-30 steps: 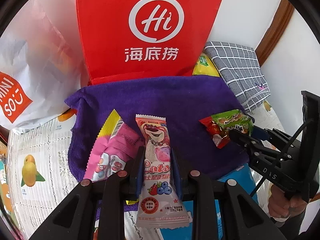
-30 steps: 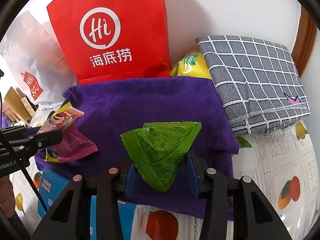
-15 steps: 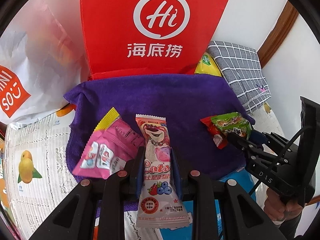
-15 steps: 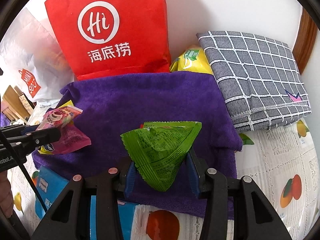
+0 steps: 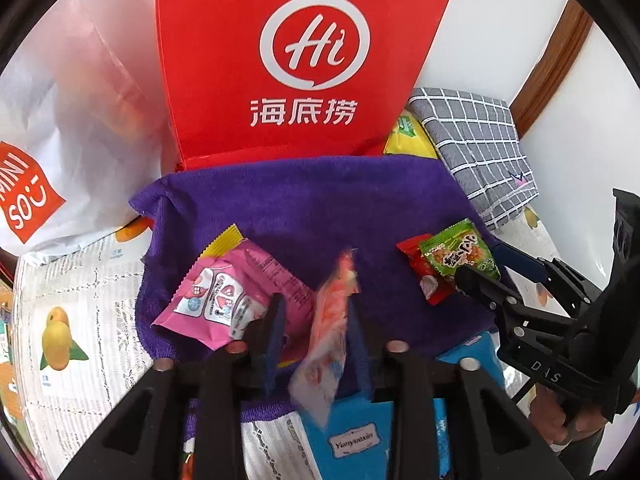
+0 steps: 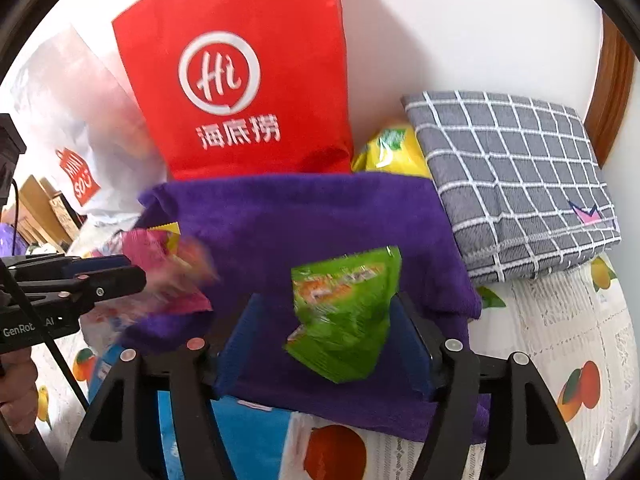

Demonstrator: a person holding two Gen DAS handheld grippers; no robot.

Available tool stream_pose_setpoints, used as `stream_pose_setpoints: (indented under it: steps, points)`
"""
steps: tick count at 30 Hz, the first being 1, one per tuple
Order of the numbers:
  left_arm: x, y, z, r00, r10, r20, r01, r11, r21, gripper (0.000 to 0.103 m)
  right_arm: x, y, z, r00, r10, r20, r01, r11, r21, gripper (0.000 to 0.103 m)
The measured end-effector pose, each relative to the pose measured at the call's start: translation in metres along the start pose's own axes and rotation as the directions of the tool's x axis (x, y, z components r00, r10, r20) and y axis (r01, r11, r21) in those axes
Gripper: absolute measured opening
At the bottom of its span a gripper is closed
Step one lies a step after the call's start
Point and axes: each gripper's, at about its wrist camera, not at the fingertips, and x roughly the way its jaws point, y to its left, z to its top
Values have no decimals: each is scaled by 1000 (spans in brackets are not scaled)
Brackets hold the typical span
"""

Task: Organize snacks
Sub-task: 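Open both grippers to drop the candy bar and green chip bag onto the towel, then move both grippers back toward the snack pile beside the tissue pack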

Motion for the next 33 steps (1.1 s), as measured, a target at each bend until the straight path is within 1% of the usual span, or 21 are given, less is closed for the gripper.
stream_pose_setpoints:
  steps: [1, 2, 3, 5, 7, 11, 15, 18, 20, 26, 33]
  points:
    - [-3, 0, 1, 1000, 2, 7, -2, 1000, -4, 43, -3, 1, 0, 1000, 3, 9, -3, 1000, -5, 67]
    - [-6, 0, 1, 1000, 6, 13, -6, 1000, -6, 53, -5, 3, 1, 1000, 5, 16, -5, 1000, -7, 67]
    - [-10, 0, 2, 1000, 16, 24, -16, 1000, -10, 58, -8, 3, 1, 1000, 7, 24, -7, 1000, -9, 67]
    - [-17, 0, 1, 999, 24, 39, -24, 1000, -15, 58, -12, 6, 2, 999, 10, 32, -10, 1000, -7, 67]
    - [-23, -1, 0, 999, 31, 37, -30, 999, -23, 58, -19, 7, 4, 999, 16, 40, -16, 1000, 5, 67]
    - [-39, -3, -7, 998, 42, 53, -41, 999, -20, 58, -40, 10, 3, 997, 21, 75, -23, 999, 30, 67]
    - [-62, -5, -18, 995, 46, 93, -45, 999, -12, 58, -58, 17, -4, 997, 11, 82, -12, 1000, 18, 67]
    - [-81, -8, -29, 990, 52, 128, -50, 999, -15, 58, -70, 23, -13, 997, 6, 73, -6, 1000, 0, 67]
    - [-91, -10, -35, 989, 49, 138, -48, 999, -13, 58, -81, 24, -21, 997, 3, 76, -3, 1000, -3, 67]
    - [-118, -13, -56, 984, 56, 167, -53, 998, -18, 58, -112, 19, -41, 996, 11, 84, -14, 1000, 27, 67]
    - [-134, 2, -88, 986, 74, 151, -63, 995, -76, 58, -134, 4, -73, 997, 1, 74, -6, 998, 70, 67]
